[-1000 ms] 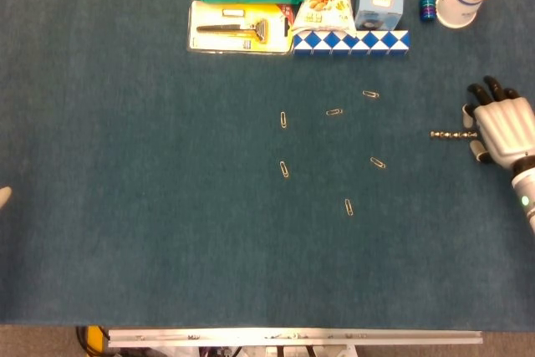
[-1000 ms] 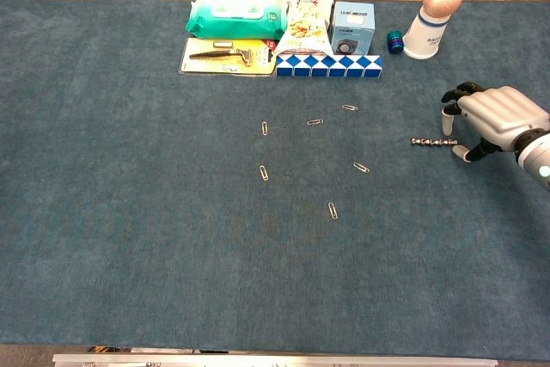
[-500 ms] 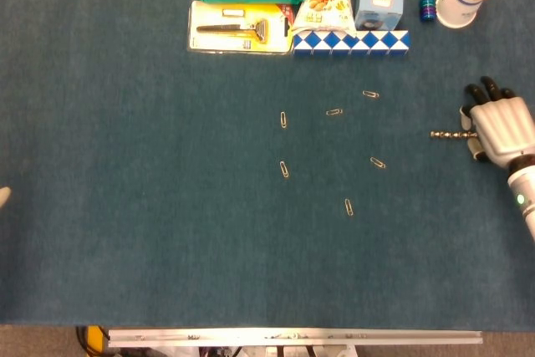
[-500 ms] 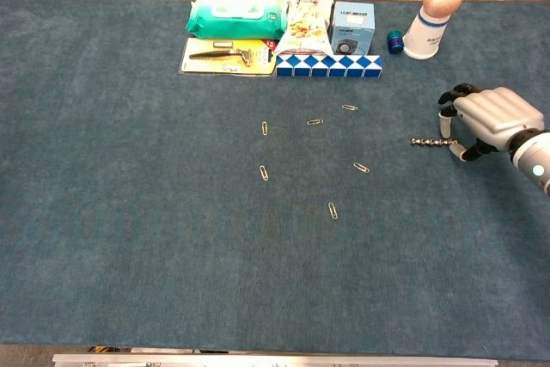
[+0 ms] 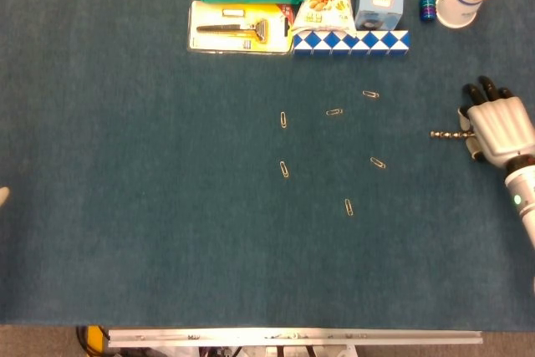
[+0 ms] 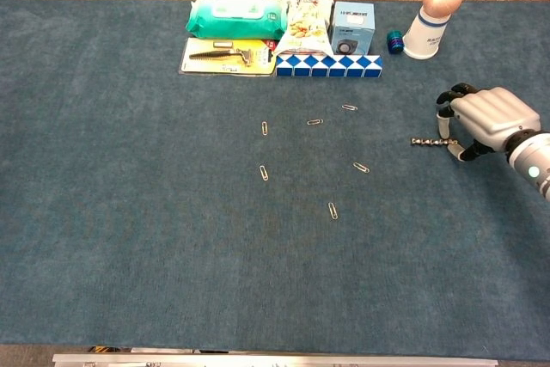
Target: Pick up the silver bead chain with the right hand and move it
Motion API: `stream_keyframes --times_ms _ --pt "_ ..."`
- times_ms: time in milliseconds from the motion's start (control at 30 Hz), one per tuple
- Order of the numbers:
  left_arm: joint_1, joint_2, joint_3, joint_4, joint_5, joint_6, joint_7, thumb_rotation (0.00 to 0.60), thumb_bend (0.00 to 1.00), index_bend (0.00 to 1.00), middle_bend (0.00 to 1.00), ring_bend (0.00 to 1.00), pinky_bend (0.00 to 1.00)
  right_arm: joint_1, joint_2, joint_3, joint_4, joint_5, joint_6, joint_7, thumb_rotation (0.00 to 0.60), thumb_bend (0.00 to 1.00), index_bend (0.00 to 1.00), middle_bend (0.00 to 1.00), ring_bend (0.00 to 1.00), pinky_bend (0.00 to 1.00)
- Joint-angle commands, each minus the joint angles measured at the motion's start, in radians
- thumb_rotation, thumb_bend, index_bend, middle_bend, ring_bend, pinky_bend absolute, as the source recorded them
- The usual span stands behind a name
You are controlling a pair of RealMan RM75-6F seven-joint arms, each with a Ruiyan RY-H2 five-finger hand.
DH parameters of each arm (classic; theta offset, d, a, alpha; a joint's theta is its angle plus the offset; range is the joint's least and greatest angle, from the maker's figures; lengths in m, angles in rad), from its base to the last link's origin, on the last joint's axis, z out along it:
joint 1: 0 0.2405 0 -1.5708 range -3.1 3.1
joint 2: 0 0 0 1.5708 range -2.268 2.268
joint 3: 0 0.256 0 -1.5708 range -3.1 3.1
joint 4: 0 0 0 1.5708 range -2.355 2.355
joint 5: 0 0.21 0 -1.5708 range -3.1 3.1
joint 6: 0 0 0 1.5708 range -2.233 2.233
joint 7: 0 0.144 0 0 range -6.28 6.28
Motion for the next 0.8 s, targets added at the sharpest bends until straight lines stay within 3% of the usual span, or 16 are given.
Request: stream_keyframes --times_ms 33,800 --pt "0.0 0.0 0.0 0.0 0.001 0.001 -0.001 0.6 0.03 0.32 0.22 0.23 0.44 0.001 -0.002 0.0 0.001 -0.001 0.002 0.001 0.6 0.33 0.51 0.17 0.07 0.24" --pt "0.003 0.004 -0.001 -0.002 0.001 0.004 -0.005 0.6 0.03 0.32 0.22 0.23 0.44 0.003 -0.026 -0.005 0.032 0.003 0.007 -0.011 0.6 0.33 0.55 0.17 0.07 0.24"
